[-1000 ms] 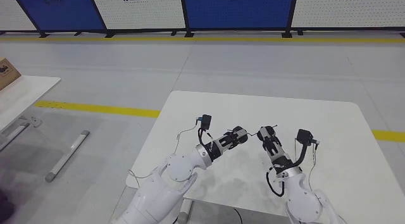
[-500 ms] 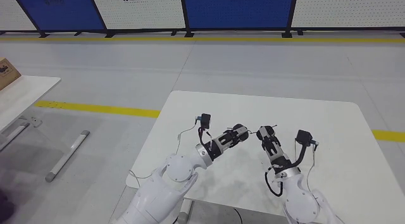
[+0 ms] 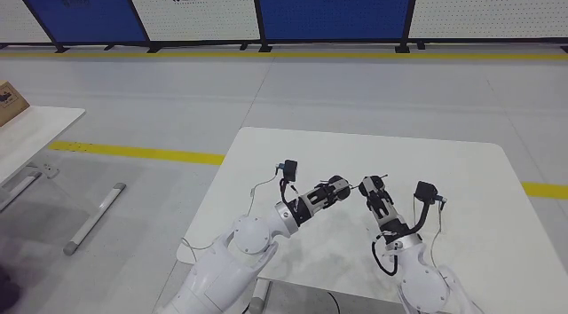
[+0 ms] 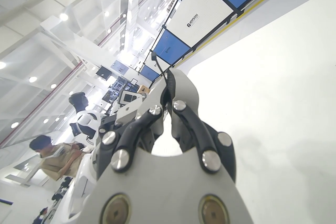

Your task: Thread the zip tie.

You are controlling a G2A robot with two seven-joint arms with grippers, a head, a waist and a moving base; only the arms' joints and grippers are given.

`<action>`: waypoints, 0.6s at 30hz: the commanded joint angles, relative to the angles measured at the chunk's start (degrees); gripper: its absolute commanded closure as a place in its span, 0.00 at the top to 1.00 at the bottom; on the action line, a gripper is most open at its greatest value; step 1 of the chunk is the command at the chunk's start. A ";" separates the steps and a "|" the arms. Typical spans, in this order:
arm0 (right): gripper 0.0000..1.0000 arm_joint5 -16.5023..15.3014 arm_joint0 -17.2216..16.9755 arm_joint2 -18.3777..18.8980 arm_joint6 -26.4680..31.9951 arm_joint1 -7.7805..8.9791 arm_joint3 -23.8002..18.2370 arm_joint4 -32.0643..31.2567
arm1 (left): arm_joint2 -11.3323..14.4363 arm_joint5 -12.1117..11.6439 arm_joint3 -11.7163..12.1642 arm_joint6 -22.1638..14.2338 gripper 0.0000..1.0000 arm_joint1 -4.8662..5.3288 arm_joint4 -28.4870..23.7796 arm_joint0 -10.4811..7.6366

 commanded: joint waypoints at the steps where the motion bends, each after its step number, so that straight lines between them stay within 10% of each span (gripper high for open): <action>1: 0.00 -0.07 0.14 0.03 0.08 -0.05 0.23 0.15 | 0.08 -0.15 -0.04 -0.17 0.00 0.02 -0.21 0.03; 9: 0.00 -0.12 0.29 0.60 0.58 -0.19 0.63 0.56 | 0.21 0.68 0.48 1.77 0.00 0.11 0.93 0.08; 13: 0.26 -0.61 -0.25 1.08 0.69 -0.14 0.22 0.33 | 0.60 1.21 1.05 1.75 0.00 0.07 0.55 -0.22; 18: 0.27 -0.66 -1.17 1.34 0.78 -0.07 -0.68 -0.89 | 1.07 1.58 1.16 2.14 0.00 0.03 0.65 -0.43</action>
